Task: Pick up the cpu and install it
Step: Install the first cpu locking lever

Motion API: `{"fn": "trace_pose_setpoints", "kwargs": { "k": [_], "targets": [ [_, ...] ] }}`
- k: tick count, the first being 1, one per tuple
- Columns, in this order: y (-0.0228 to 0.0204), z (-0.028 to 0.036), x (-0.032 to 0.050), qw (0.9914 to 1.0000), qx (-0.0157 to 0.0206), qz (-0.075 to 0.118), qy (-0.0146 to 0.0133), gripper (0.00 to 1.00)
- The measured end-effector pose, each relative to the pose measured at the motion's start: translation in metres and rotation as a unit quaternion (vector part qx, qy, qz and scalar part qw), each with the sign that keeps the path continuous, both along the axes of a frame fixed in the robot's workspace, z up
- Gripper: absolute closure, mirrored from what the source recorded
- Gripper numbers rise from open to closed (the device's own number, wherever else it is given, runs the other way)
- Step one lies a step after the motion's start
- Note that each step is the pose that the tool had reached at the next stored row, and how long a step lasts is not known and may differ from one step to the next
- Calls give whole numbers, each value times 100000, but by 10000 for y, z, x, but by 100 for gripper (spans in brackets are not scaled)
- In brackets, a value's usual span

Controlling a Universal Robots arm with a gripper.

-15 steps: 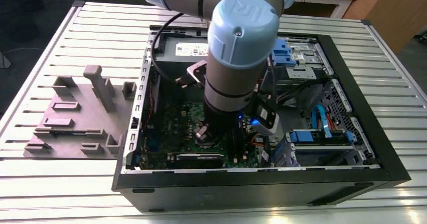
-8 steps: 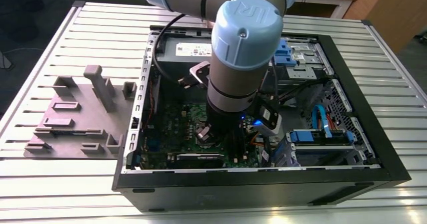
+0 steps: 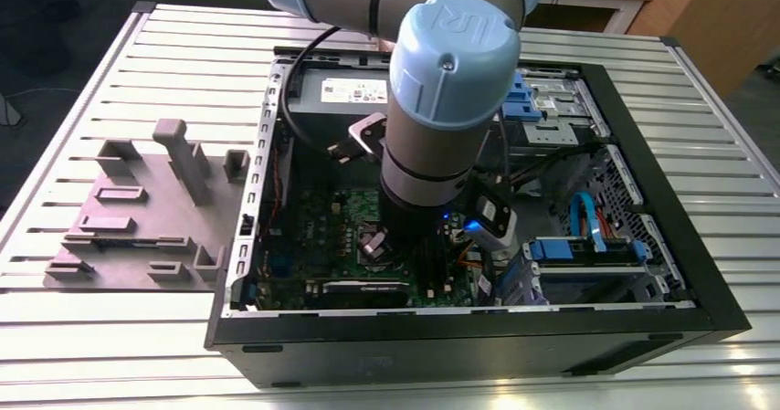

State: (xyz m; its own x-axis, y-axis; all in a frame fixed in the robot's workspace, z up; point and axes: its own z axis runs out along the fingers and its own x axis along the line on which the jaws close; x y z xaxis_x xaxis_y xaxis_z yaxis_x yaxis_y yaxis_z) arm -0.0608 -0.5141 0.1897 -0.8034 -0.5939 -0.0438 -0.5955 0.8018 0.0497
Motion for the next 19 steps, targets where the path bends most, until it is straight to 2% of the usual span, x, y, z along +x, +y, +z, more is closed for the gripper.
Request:
{"fn": "trace_pose_setpoints", "kwargs": {
  "k": [11,19],
  "targets": [
    [-27,-20,1,100000,140,89,-3,90],
    [-28,0,0,100000,178,85,7,90]
  ]
}}
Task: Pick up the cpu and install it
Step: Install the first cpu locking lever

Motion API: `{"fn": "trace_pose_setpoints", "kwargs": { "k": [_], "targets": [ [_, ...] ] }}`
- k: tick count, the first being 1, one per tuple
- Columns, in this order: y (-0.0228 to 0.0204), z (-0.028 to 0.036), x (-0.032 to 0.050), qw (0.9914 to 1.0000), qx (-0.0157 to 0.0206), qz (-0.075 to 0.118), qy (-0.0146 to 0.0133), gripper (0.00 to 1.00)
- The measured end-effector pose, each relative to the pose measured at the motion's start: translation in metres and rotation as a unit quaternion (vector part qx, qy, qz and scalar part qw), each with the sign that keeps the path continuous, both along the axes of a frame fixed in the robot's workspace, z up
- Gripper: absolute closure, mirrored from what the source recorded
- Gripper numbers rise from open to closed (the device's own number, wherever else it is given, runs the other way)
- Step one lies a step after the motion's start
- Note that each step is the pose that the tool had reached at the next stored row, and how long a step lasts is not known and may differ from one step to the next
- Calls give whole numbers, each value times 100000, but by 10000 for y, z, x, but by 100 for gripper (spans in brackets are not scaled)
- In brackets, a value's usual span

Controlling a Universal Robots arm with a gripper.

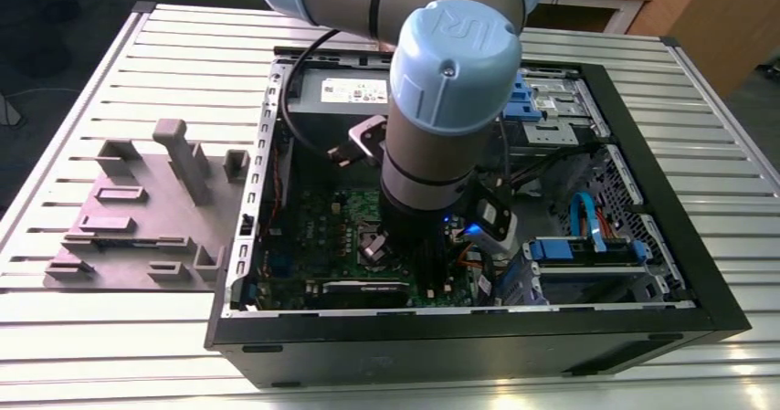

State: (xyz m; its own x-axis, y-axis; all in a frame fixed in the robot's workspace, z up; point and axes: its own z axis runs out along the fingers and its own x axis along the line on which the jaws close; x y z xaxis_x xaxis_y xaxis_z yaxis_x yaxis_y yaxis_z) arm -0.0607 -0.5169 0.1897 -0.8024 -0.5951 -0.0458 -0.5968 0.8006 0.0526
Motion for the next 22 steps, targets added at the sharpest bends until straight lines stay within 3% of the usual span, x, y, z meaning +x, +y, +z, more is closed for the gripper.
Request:
{"fn": "trace_pose_setpoints", "kwargs": {
  "k": [7,15,22],
  "targets": [
    [0,148,0,100000,-35,0,114,90],
    [20,155,-13,100000,-88,-11,97,90],
    [40,154,-143,100000,-95,-55,-276,90]
  ]
}}
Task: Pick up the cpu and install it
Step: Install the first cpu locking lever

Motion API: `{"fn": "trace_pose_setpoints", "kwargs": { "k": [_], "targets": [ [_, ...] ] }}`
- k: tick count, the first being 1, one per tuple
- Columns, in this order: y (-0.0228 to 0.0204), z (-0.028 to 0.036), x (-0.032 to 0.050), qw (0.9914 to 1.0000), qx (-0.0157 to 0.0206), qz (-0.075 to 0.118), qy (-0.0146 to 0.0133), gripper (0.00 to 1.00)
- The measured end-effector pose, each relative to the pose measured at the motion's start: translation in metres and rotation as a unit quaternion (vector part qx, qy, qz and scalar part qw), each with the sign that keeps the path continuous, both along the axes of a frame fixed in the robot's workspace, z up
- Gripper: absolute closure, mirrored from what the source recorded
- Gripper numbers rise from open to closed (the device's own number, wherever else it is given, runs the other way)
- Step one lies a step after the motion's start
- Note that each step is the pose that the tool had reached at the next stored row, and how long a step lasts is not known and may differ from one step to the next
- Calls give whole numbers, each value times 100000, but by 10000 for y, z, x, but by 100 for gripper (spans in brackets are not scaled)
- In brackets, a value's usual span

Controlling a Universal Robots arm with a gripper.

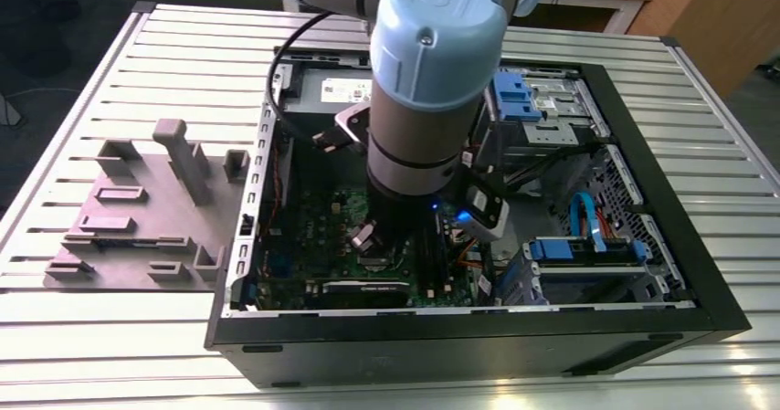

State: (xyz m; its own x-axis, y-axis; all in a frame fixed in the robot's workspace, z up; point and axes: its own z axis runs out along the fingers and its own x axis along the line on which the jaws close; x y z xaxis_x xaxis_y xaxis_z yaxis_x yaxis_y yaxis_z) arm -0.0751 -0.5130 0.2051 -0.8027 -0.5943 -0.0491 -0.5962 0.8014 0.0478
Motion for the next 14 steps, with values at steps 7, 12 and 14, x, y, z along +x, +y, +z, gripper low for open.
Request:
{"fn": "trace_pose_setpoints", "kwargs": {
  "k": [7,12,14],
  "targets": [
    [15,44,-59,99999,3,-37,-351,90],
    [26,226,-60,99999,1,-77,-350,90],
    [28,296,-60,99999,5,-81,-355,90]
  ]
}}
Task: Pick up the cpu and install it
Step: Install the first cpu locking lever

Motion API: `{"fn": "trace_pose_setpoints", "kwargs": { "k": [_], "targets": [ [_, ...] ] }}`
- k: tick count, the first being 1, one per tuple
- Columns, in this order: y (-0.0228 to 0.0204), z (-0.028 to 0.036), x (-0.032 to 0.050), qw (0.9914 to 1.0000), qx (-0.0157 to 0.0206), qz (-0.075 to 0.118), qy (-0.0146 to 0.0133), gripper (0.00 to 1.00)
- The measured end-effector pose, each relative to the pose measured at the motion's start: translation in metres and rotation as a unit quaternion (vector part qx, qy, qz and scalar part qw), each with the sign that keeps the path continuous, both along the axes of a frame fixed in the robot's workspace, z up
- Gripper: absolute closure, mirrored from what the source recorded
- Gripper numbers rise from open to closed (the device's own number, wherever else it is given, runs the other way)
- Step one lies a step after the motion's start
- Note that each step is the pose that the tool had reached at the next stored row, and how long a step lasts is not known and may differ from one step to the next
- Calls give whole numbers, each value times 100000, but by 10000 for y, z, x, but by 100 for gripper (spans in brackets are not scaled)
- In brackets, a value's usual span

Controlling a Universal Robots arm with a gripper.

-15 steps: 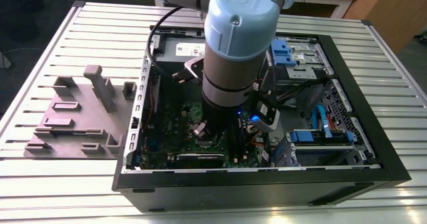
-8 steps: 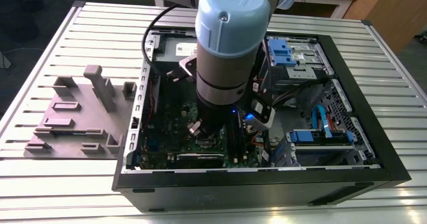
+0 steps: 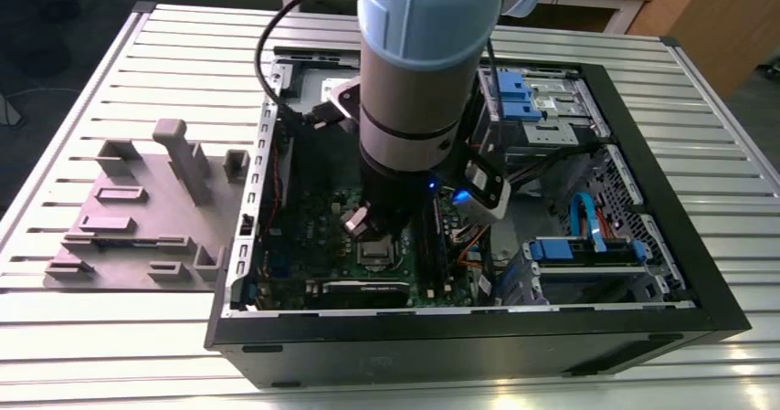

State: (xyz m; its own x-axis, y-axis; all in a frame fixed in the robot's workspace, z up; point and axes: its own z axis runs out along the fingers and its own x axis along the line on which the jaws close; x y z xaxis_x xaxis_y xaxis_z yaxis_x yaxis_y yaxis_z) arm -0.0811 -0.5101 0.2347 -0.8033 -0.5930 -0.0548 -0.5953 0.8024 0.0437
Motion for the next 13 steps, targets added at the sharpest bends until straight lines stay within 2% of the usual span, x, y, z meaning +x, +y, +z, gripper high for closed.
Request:
{"fn": "trace_pose_setpoints", "kwargs": {
  "k": [2,7,13],
  "targets": [
    [0,41,0,100000,-5,-2,-12,90],
    [1,42,-45,99999,-3,-1,-348,90],
    [0,43,-47,99999,-3,1,-366,90]
  ]
}}
